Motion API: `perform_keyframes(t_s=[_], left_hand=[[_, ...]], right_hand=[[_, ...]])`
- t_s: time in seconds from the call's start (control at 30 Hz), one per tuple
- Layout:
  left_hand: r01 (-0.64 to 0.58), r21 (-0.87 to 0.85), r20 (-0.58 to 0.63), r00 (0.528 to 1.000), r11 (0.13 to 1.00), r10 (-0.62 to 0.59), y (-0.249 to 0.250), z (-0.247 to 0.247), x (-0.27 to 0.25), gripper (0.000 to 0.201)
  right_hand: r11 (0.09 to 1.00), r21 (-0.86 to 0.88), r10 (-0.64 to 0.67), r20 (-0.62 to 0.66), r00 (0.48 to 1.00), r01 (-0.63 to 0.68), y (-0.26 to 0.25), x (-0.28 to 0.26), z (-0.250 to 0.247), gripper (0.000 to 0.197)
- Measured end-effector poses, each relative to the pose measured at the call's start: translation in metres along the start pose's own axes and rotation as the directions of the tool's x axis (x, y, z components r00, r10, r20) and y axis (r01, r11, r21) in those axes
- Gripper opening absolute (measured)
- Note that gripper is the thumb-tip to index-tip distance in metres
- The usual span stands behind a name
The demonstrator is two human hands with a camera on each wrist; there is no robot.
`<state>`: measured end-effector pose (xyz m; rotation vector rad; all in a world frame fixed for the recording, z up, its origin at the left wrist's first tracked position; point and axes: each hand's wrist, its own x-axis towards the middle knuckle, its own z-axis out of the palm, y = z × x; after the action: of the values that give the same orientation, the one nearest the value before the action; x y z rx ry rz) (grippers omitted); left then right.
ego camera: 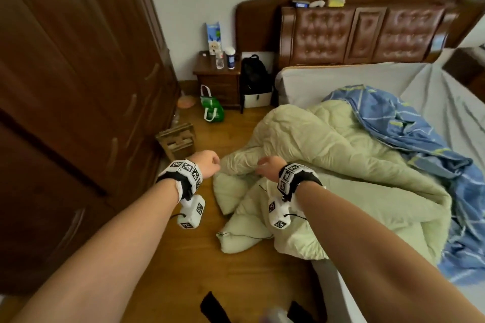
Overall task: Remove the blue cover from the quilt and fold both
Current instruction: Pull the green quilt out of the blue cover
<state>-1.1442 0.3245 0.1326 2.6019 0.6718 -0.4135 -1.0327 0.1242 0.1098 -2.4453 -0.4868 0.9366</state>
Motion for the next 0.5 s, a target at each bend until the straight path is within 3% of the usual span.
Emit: perform_keyframes(t_s=[0.13,0.23,0.4,0.5], left_hand=[[-0.008,-0.009,0.02,1.0,1.0,0.008,-0.009,-0.006,0.041,0.029],[-0.025,-0.005,0.048,0.999,1.0,0.026,-0.01,-0.008,0.086,0.032],[0.026,0.079,0.097,0.995,0.996,-0.034,-0.02,0.006,0.172,0.037],[0.031,0.13,0.135,0.99,0.991,-0.049,-0.032,0.023,0.227,0.039]], right_hand=[[0.998,0.054,0.036,0.041,0.999,-0.038,0.002,0.052,0.017,0.059],[0.983,0.159,0.088,0.01,0.996,-0.089,0.029,0.115,0.034,0.093],[0.932,0.195,0.295,0.086,0.951,-0.307,0.045,0.164,0.033,0.079],[0.883,0.275,0.351,0.151,0.924,-0.38,0.062,0.212,0.054,0.071]])
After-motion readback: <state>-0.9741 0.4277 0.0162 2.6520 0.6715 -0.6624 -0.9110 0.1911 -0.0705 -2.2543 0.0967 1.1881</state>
